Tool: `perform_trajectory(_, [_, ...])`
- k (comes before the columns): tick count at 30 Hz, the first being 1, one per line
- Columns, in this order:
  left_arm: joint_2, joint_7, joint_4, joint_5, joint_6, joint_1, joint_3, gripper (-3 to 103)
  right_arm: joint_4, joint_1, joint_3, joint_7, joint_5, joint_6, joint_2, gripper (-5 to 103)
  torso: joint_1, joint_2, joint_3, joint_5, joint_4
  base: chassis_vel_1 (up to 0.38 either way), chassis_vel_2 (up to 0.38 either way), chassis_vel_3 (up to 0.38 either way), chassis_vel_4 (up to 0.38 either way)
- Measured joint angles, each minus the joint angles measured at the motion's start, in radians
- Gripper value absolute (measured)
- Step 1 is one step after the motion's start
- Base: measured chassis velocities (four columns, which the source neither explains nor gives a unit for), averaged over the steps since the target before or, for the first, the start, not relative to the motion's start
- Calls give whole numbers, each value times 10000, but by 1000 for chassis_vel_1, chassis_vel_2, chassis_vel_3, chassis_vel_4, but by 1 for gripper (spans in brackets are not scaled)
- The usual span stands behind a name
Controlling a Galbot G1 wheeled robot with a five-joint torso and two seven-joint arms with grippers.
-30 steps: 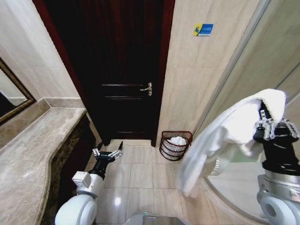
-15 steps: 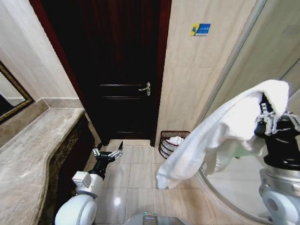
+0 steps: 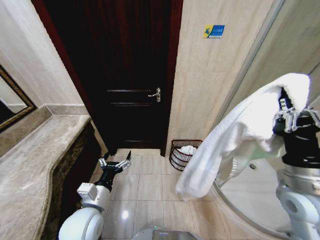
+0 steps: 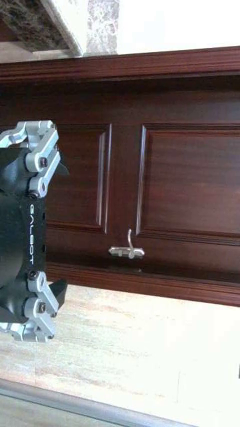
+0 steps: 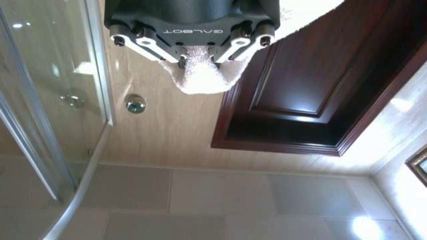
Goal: Discard the used towel into the hamper.
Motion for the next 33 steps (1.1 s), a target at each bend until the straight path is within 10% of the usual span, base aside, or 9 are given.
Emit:
perform_trajectory(14, [0, 0, 0, 0, 0, 0, 0, 100, -743, 1444, -123, 435, 641, -254, -1231, 10, 0, -1, -1, -3, 1, 0, 0, 0, 0])
perform_trajectory(33, [0, 0, 0, 0, 0, 0, 0, 100, -190, 811, -214, 378, 685, 14, -796, 10, 280, 605, 323, -1, 1, 0, 0, 0, 0])
